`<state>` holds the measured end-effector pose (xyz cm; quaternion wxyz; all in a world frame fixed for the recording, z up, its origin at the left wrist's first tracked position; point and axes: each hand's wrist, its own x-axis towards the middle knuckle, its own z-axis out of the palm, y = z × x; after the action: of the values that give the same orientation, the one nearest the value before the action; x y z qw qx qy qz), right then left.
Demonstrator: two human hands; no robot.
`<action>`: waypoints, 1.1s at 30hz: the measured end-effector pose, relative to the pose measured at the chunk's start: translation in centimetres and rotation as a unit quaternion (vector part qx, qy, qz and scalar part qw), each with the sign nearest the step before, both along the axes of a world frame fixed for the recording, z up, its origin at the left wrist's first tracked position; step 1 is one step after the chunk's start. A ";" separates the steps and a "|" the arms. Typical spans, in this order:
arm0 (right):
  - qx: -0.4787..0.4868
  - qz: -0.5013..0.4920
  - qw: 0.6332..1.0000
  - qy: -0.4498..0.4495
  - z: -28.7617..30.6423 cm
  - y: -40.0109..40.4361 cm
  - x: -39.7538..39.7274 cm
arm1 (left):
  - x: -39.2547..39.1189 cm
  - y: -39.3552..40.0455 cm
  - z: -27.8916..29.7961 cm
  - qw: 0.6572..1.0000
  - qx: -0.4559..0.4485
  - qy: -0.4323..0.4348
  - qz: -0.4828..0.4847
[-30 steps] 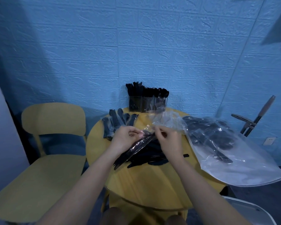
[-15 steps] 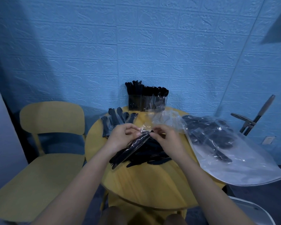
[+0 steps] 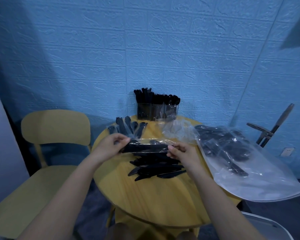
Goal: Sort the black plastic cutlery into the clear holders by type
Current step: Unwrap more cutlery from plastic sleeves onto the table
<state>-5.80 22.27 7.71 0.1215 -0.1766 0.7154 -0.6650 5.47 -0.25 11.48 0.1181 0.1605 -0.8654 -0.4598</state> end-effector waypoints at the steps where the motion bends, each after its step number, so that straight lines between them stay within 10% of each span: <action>1: -0.008 -0.006 1.000 -0.010 -0.3 0.0 0.0 | 0.3 -0.3 -0.3 0.999 0.050 -0.010 -0.009; 7: -0.042 -0.009 0.998 -0.037 -1.1 -0.3 0.5 | 0.4 -0.1 -1.4 0.975 0.218 0.043 0.017; 33: -0.143 -0.036 0.983 -0.112 0.3 1.7 0.1 | 0.5 -0.2 -2.7 0.943 0.299 0.121 0.083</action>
<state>-5.66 23.93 8.05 0.1502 -0.0910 0.6005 -0.7801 5.93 -0.48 8.83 0.2061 0.2032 -0.6506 -0.7021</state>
